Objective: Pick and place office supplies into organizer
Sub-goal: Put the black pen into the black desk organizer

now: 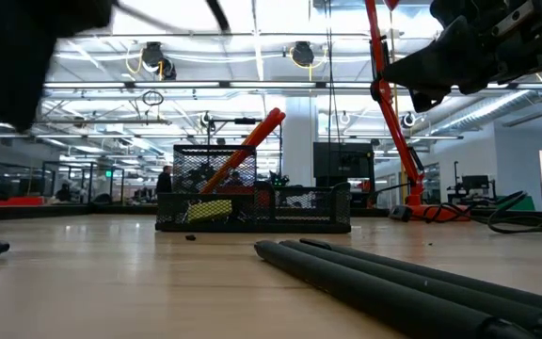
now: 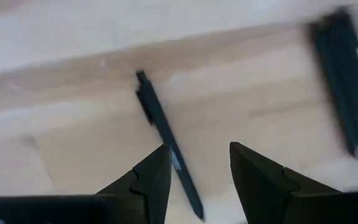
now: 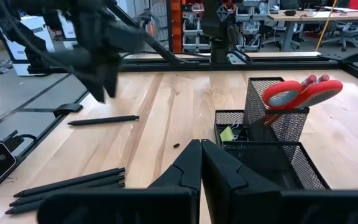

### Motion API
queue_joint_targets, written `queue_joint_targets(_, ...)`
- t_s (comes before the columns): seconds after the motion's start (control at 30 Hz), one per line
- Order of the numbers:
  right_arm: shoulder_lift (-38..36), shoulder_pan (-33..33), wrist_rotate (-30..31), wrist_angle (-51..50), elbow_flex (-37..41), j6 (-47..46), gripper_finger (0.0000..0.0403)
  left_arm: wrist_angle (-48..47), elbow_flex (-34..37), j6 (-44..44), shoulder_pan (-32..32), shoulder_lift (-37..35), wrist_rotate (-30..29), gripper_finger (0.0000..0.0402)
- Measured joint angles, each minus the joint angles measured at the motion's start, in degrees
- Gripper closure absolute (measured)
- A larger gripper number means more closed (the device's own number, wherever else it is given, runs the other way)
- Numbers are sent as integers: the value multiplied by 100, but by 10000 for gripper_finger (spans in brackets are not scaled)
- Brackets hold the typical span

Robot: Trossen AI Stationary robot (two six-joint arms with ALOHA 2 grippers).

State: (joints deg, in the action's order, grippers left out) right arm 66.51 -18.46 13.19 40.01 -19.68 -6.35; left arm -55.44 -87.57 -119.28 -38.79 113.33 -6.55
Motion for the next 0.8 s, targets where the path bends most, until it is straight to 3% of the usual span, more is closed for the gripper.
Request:
queue_joint_targets(0.23, 0, 0, 2, -71, 2, 148, 399, 264, 0, 612, 489, 513, 1148, 234)
queue_joint_targets(0.8, -1, 0, 0, -212, 2, 112, 399, -84, -17, 793, 463, 901, 1701, 234)
